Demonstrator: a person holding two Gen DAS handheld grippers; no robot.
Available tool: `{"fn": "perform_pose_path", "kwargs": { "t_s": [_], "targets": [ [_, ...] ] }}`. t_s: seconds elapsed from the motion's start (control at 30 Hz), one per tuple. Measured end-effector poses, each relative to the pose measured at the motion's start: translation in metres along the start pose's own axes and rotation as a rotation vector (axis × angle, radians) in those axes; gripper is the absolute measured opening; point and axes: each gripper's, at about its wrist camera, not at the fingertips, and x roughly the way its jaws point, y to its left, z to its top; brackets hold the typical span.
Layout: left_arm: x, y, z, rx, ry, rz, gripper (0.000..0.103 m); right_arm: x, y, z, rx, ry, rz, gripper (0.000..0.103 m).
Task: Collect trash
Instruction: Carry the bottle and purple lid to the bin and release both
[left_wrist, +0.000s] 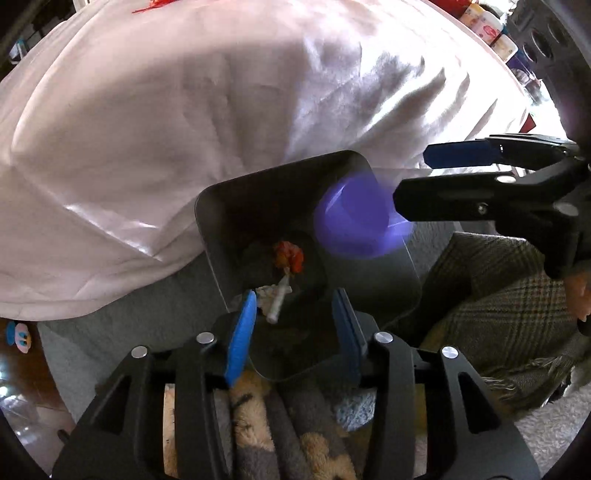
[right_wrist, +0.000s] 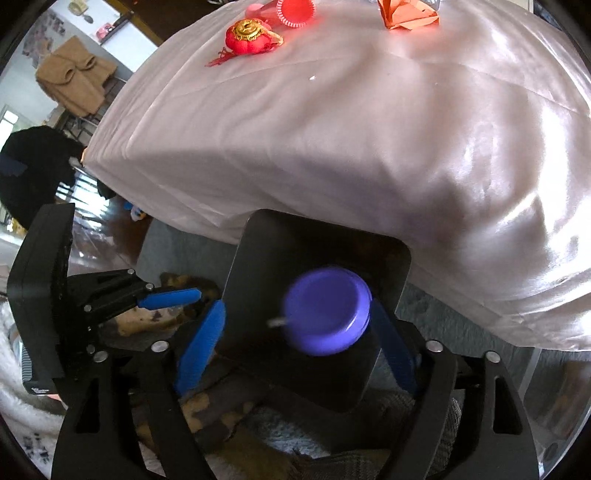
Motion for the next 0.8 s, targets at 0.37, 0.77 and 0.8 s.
{"fn": "perform_pose_path", "kwargs": {
  "t_s": [0.37, 0.77, 0.8],
  "targets": [
    [-0.037, 0.007, 0.015, -0.021, -0.116, 0.019, 0.047, -0.059, -0.002, 0.008, -0.011, -0.194, 0.026, 0.084],
    [-0.108, 0.030, 0.084, -0.073, -0.373, 0.187, 0.059, -0.104, -0.026, 0.075, 0.059, -0.389, -0.095, 0.074],
    [-0.109, 0.028, 0.089, -0.079, -0.387, 0.194, 0.060, -0.104, -0.027, 0.081, 0.063, -0.397, -0.101, 0.074]
  ]
}}
